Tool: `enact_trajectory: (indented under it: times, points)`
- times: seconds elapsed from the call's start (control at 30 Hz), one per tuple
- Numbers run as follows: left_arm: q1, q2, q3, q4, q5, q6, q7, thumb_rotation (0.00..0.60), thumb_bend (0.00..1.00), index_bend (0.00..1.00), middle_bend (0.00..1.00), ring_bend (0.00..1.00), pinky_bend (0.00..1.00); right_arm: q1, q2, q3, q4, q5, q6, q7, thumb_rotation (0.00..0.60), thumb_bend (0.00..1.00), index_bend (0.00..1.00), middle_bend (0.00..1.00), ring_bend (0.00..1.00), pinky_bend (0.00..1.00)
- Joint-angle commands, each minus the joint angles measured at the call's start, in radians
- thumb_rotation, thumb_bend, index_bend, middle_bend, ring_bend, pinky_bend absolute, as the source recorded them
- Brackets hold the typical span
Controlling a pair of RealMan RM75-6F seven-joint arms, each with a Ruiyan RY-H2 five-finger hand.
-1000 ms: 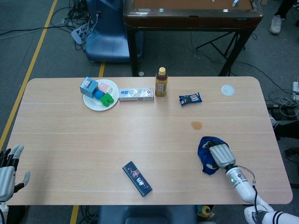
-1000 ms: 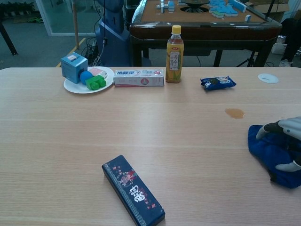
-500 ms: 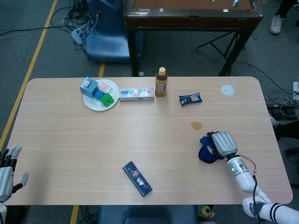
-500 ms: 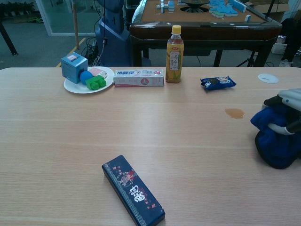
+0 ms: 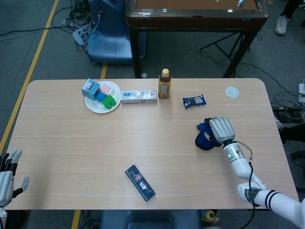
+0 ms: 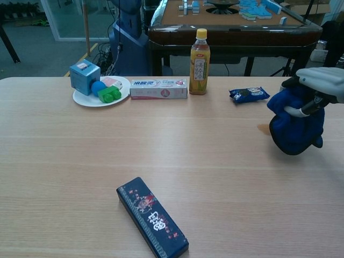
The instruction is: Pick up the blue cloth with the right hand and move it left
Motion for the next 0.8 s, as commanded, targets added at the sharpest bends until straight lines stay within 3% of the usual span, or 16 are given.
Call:
enact_trajectory:
  times: [0.03,0.5,0.8]
  points:
    - [0.000,0.001,0.000,0.000,0.000,0.000,-0.001,0.600,0.36,0.06,0.00,0.01,0.00,0.046,-0.059,0.010,0.087,0.035,-0.047,-0.026,0.600,0.70,0.76,0.51,0.50,0.71]
    - [-0.006,0.000,-0.001,-0.004,-0.008,-0.015,0.005,0.600,0.36,0.06,0.00,0.01,0.00,0.151,-0.244,0.018,0.391,0.121,-0.189,-0.045,0.600,0.70,0.76,0.51,0.50,0.71]
    - [-0.008,-0.004,0.000,-0.002,-0.015,-0.024,0.013,0.600,0.36,0.06,0.00,0.01,0.00,0.183,-0.302,0.006,0.453,0.110,-0.232,-0.026,0.600,0.70,0.76,0.51,0.50,0.71]
